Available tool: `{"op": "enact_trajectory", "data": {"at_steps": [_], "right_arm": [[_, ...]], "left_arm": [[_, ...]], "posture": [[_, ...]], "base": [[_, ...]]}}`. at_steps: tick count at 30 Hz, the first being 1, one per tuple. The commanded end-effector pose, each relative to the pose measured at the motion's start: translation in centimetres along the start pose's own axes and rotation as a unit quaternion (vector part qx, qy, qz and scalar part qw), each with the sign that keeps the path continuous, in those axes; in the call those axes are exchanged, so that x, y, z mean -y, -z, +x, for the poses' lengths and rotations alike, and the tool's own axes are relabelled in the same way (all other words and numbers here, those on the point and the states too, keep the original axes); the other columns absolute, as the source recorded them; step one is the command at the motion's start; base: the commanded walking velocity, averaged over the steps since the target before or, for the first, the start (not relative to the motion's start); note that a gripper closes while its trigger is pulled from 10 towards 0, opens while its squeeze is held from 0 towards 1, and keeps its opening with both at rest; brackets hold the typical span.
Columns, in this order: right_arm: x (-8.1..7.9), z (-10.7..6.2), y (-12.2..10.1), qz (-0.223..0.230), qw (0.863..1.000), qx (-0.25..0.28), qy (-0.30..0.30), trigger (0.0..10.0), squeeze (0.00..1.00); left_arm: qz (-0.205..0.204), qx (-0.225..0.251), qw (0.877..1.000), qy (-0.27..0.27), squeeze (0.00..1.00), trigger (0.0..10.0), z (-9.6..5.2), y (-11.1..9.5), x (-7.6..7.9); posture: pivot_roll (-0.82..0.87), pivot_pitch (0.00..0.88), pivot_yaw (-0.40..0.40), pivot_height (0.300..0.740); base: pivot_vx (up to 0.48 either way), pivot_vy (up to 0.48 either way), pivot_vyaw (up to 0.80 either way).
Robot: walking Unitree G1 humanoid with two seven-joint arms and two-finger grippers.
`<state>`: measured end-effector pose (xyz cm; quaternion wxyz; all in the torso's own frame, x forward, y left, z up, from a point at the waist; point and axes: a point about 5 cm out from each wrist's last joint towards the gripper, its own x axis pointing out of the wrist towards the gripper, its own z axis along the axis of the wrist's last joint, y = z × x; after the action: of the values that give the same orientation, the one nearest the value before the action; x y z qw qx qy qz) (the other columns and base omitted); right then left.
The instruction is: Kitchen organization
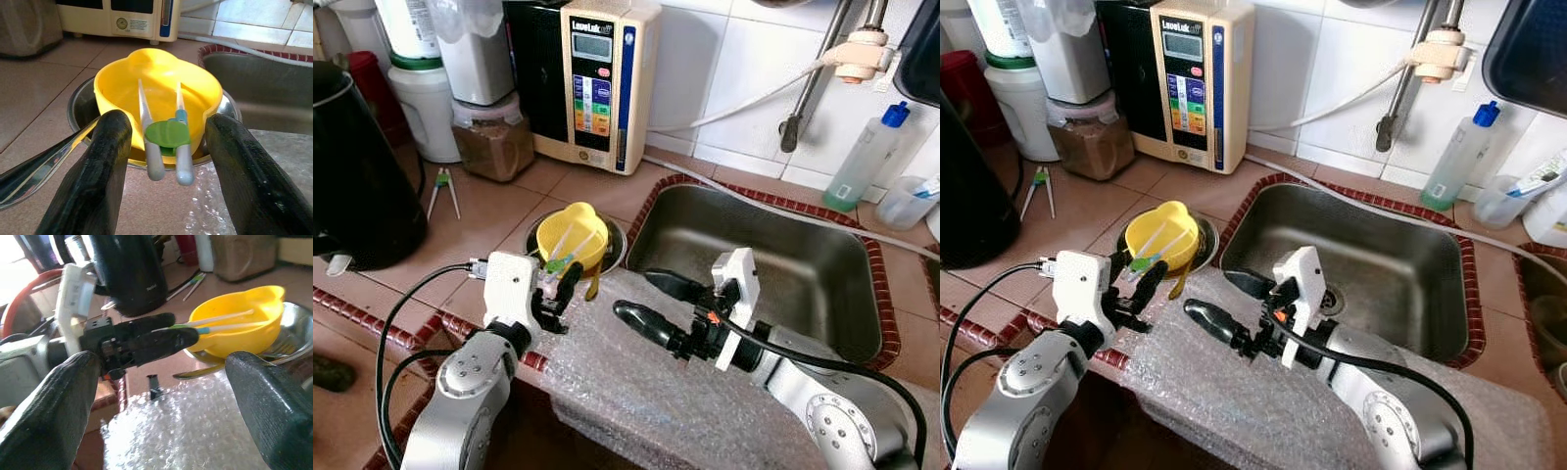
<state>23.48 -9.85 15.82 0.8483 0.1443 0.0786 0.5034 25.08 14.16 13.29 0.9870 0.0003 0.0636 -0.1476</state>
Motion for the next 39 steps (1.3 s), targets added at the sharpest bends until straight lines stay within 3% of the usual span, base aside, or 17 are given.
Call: {"op": "enact_trajectory", "data": {"at_steps": [1, 14, 28, 39], "right_arm": [[-0.4, 0.0, -0.7, -0.004, 1.000, 0.003, -0.020, 10.0, 0.00], [-0.7, 0.1, -0.8, -0.003, 0.999, -0.004, -0.038, 10.0, 0.00], [-0.8, 0.2, -0.8, -0.004, 0.999, -0.003, -0.042, 10.0, 0.00], [-0.6, 0.3, -0.9, -0.007, 0.999, -0.002, -0.039, 10.0, 0.00]], "left_arm": [[0.000, -0.004, 1.000, -0.002, 0.00, 0.0, 0.2, 0.2, -0.2], [0.006, -0.004, 1.000, -0.011, 0.00, 0.0, 0.4, 0.3, -0.2], [0.016, 0.028, 0.998, -0.045, 0.00, 0.0, 0.4, -0.6, -1.2], [0.029, 0.084, 0.994, -0.059, 0.00, 0.0, 0.5, -2.1, -1.3]], "posture": [[0.02, 0.003, -0.044, 0.740], [0.02, 0.001, -0.044, 0.740], [0.02, 0.003, -0.046, 0.740], [0.02, 0.003, -0.050, 0.740]], "base": [[0.000, 0.000, 0.00], [0.000, 0.000, 0.00], [0.000, 0.000, 0.00], [0.000, 0.000, 0.00]]}}
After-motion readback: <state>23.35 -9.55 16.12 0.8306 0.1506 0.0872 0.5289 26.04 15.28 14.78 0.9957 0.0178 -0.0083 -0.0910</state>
